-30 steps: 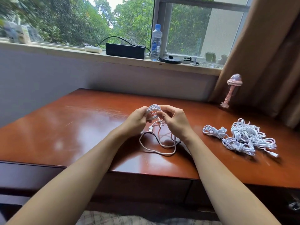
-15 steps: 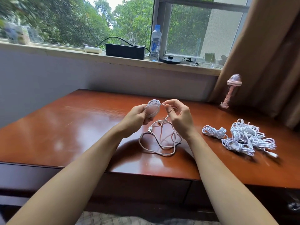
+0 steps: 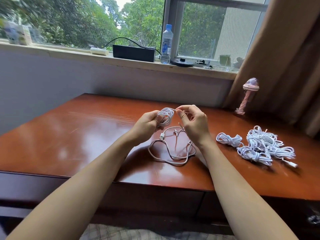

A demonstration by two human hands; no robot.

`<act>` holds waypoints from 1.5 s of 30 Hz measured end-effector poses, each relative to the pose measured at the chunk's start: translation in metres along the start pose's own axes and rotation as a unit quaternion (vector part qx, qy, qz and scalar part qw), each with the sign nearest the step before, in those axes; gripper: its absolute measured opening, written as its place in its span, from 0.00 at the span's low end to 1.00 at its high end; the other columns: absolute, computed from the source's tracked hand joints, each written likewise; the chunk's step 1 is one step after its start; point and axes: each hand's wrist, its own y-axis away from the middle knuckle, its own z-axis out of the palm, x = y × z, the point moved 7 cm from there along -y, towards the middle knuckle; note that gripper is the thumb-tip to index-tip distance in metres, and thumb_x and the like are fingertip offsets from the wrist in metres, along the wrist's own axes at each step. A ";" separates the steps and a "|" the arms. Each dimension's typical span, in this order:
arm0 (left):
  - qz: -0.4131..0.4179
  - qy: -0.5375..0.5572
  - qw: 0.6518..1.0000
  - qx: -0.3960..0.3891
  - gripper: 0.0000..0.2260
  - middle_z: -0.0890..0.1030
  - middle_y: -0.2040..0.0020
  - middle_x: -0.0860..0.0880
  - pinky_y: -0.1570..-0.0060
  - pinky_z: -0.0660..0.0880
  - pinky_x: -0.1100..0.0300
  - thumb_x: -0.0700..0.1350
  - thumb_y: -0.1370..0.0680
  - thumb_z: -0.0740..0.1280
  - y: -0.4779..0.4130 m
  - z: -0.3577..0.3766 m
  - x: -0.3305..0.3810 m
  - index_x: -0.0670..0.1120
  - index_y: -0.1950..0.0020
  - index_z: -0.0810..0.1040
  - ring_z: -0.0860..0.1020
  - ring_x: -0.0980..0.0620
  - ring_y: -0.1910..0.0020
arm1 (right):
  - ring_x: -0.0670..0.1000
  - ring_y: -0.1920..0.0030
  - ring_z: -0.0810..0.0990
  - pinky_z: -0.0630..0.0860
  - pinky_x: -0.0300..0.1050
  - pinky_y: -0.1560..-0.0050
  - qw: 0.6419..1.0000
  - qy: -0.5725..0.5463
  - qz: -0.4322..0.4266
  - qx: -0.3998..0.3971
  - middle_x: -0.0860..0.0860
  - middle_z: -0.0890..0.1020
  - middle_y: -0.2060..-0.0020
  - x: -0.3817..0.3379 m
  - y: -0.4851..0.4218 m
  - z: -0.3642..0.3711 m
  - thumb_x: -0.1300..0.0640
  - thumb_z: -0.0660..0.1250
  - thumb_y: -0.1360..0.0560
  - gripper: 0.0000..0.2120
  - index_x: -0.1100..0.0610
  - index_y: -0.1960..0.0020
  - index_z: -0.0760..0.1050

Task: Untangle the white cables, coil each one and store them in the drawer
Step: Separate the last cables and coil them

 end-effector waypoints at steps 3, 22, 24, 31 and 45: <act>0.002 -0.010 1.000 -0.014 0.16 0.77 0.70 0.57 0.66 0.69 0.71 0.32 0.15 0.55 0.001 0.001 0.000 0.46 0.56 0.74 0.71 0.63 0.71 | 0.43 0.58 0.80 0.74 0.33 0.56 1.000 0.016 -0.009 0.001 0.47 0.83 0.56 0.002 -0.001 0.000 0.57 0.72 0.22 0.03 0.52 0.51 0.84; -0.007 -0.089 0.983 0.161 0.11 0.80 0.66 0.49 0.57 0.76 0.50 0.46 0.19 0.60 -0.010 -0.033 -0.011 0.47 0.60 0.77 0.76 0.50 0.65 | 0.47 0.58 0.86 0.82 0.50 0.54 0.979 0.118 -0.110 -0.127 0.46 0.88 0.56 -0.019 0.016 0.032 0.51 0.72 0.25 0.09 0.50 0.47 0.86; -0.016 -0.130 0.977 0.170 0.12 0.80 0.66 0.49 0.57 0.75 0.51 0.43 0.17 0.59 -0.009 -0.035 -0.012 0.46 0.59 0.77 0.76 0.50 0.65 | 0.51 0.62 0.82 0.79 0.47 0.55 0.971 0.149 -0.139 -0.127 0.47 0.86 0.62 -0.026 0.018 0.034 0.53 0.73 0.26 0.07 0.50 0.49 0.87; 0.001 -0.251 0.947 0.202 0.13 0.78 0.65 0.50 0.69 0.62 0.66 0.40 0.17 0.60 -0.004 -0.037 -0.007 0.46 0.61 0.74 0.73 0.51 0.66 | 0.51 0.66 0.77 0.76 0.46 0.59 0.963 0.169 -0.164 -0.129 0.47 0.82 0.67 -0.031 0.020 0.037 0.55 0.73 0.26 0.03 0.51 0.55 0.85; 0.105 -0.442 0.870 0.191 0.05 0.82 0.53 0.35 0.63 0.65 0.52 0.33 0.25 0.60 0.001 -0.022 0.015 0.39 0.51 0.73 0.78 0.29 0.56 | 0.56 0.64 0.84 0.80 0.49 0.65 0.961 0.181 -0.196 -0.070 0.49 0.87 0.63 -0.035 0.018 0.033 0.50 0.70 0.25 0.08 0.49 0.52 0.87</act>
